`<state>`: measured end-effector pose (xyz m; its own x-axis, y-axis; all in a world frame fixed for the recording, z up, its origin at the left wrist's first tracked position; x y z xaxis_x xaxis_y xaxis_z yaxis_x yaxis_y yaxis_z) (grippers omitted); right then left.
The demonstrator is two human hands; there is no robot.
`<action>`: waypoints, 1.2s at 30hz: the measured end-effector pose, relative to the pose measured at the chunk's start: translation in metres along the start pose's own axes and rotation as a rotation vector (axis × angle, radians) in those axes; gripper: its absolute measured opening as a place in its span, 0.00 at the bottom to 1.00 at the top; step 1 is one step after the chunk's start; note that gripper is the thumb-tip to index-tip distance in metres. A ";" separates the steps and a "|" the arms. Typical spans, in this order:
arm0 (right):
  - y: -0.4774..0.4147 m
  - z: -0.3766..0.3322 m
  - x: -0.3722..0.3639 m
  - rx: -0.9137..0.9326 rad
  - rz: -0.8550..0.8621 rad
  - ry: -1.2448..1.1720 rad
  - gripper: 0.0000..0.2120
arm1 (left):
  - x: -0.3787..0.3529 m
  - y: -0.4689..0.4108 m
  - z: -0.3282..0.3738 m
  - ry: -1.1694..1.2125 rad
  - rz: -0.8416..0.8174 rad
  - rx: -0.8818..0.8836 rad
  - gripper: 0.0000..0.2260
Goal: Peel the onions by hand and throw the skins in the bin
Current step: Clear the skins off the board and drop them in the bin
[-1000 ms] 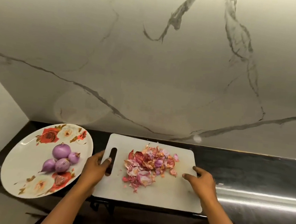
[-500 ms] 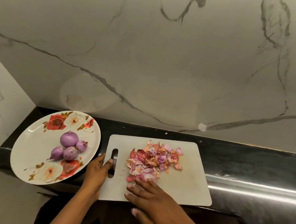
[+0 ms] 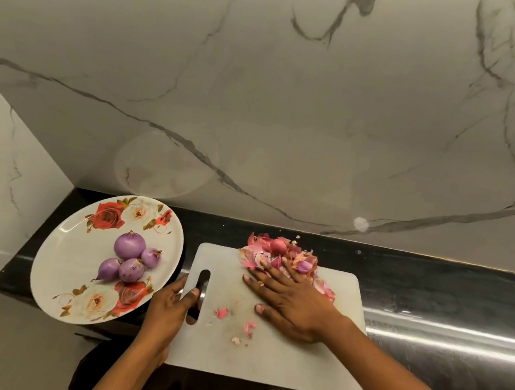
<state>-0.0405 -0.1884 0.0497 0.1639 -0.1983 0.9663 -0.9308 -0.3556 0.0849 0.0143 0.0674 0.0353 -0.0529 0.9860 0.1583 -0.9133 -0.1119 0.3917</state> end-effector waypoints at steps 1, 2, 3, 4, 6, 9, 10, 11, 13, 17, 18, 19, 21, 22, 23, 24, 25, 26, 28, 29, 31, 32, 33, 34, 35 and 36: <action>-0.003 0.007 0.000 -0.008 -0.008 0.003 0.28 | 0.001 0.002 0.000 -0.016 -0.010 -0.006 0.17; -0.006 0.014 0.001 -0.015 -0.007 0.007 0.27 | 0.001 0.004 -0.001 -0.028 -0.012 -0.008 0.17; -0.009 0.021 0.001 -0.021 -0.002 0.013 0.27 | 0.002 0.004 -0.003 -0.027 -0.010 -0.003 0.16; -0.011 0.026 0.001 -0.027 -0.001 0.018 0.27 | 0.003 0.005 -0.004 -0.026 -0.004 0.006 0.14; -0.012 0.033 0.004 -0.040 0.001 0.012 0.27 | 0.004 0.006 -0.005 -0.040 0.006 0.020 0.12; -0.004 0.013 0.012 0.019 0.019 -0.030 0.27 | 0.006 0.007 -0.007 -0.048 0.012 0.048 0.13; 0.002 -0.002 0.014 0.059 0.031 -0.043 0.27 | 0.007 0.006 -0.007 -0.047 0.017 0.055 0.13; 0.008 -0.020 0.015 0.099 0.038 -0.068 0.27 | 0.007 0.006 -0.008 -0.042 0.016 0.059 0.12; 0.020 -0.058 0.015 0.171 0.013 -0.149 0.27 | 0.006 0.007 -0.008 -0.031 0.012 0.067 0.12; 0.029 -0.105 -0.001 0.276 -0.086 -0.226 0.28 | 0.003 0.004 -0.010 -0.037 0.008 0.088 0.11; 0.027 -0.106 -0.006 0.281 -0.101 -0.223 0.28 | 0.003 0.004 -0.009 -0.038 0.003 0.089 0.11; 0.026 -0.103 -0.010 0.271 -0.103 -0.216 0.28 | 0.003 0.003 -0.008 -0.039 0.003 0.090 0.10; 0.019 -0.089 -0.011 0.223 -0.078 -0.191 0.29 | 0.004 0.002 -0.007 -0.052 0.010 0.088 0.10; 0.016 -0.079 -0.010 0.192 -0.064 -0.174 0.29 | 0.005 0.002 -0.005 -0.060 0.011 0.087 0.10; 0.012 -0.067 -0.007 0.155 -0.051 -0.155 0.29 | 0.005 0.002 -0.003 -0.071 0.010 0.084 0.10; 0.008 -0.054 -0.004 0.113 -0.037 -0.134 0.30 | 0.006 0.001 -0.001 -0.080 0.010 0.086 0.11; 0.004 -0.039 0.000 0.064 -0.024 -0.109 0.30 | 0.007 -0.001 0.000 -0.092 0.013 0.089 0.12; 0.001 -0.023 0.004 0.011 -0.019 -0.080 0.30 | 0.008 -0.001 0.002 -0.101 0.016 0.091 0.13; -0.005 0.005 0.012 -0.096 -0.029 -0.035 0.32 | 0.009 -0.001 0.008 -0.119 0.008 0.086 0.12; -0.007 0.013 0.018 -0.131 -0.031 -0.023 0.32 | 0.010 -0.002 0.009 -0.124 -0.001 0.086 0.11; -0.004 0.007 0.030 -0.123 -0.015 -0.030 0.32 | 0.012 -0.004 0.010 -0.134 -0.010 0.089 0.10; 0.002 -0.008 0.034 -0.071 -0.005 -0.061 0.31 | 0.013 -0.005 0.009 -0.136 -0.007 0.094 0.10; 0.010 -0.029 0.038 0.005 -0.007 -0.109 0.31 | 0.015 -0.007 0.007 -0.135 -0.002 0.099 0.11; 0.018 -0.052 0.039 0.091 -0.031 -0.166 0.30 | 0.016 -0.008 0.005 -0.129 0.002 0.108 0.11; 0.027 -0.072 0.036 0.174 -0.075 -0.215 0.30 | 0.017 -0.010 0.004 -0.126 0.002 0.115 0.12; 0.034 -0.086 0.030 0.244 -0.128 -0.244 0.29 | 0.017 -0.010 0.004 -0.121 0.001 0.120 0.12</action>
<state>-0.0953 -0.1281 0.1029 0.3745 -0.3395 0.8628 -0.7971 -0.5933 0.1125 0.0245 0.0845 0.0377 0.0017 0.9646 0.2637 -0.8579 -0.1342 0.4961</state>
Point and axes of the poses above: each hand's wrist, its own y-axis away from the middle knuckle, its own x-axis out of the back of the hand, z = x × y, the point moved 4 cm from there along -y, towards the middle knuckle, and after that the axes turned 13 degrees about z, right-handed, at the moved point
